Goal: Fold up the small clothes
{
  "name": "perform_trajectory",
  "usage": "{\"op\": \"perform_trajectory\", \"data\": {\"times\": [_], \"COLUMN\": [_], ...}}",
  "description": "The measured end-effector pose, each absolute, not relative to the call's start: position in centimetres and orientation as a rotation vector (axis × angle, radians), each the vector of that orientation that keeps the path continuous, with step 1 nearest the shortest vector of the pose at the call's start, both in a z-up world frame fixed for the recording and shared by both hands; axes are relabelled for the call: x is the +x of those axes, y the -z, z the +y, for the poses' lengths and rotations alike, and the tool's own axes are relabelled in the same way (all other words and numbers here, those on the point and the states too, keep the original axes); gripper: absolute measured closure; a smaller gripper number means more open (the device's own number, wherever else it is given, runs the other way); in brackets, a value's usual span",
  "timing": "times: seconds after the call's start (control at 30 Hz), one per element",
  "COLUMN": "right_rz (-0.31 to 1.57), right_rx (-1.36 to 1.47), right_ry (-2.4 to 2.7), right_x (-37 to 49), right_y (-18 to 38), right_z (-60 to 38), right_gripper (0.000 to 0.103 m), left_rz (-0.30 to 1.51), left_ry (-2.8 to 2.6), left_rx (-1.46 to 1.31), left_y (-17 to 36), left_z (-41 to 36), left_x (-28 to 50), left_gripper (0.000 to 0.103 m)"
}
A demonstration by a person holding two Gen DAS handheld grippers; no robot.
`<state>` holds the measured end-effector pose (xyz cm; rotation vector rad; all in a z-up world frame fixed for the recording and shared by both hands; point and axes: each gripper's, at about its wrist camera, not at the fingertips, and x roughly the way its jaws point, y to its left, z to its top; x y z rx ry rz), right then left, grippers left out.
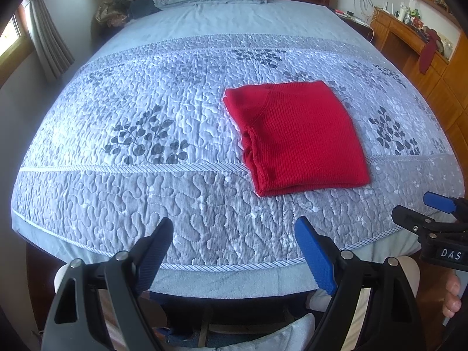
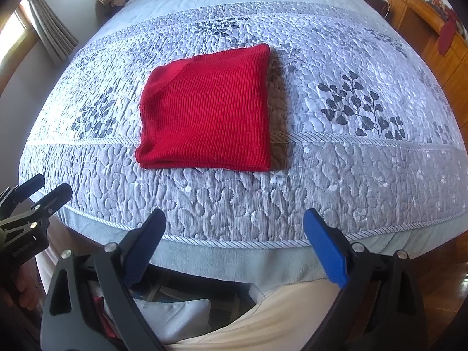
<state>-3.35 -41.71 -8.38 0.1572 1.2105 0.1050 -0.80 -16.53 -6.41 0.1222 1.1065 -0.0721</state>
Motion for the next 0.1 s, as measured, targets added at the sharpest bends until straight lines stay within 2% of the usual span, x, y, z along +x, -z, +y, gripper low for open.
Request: {"op": "perform_trajectory", "data": {"times": [0.1], "right_rz": [1.214], "right_rx": [0.166], "right_ry": [-0.11], "right_x": [-3.12], "right_y": [8.67], "right_z": [-41.84], "right_gripper": [0.008], "left_rz": [1.097], "left_ry": [0.071], "left_rx": [0.134], "left_y": [6.33], "left_z": [-16.76], "left_x": [-0.7], "left_gripper": [0.018]}}
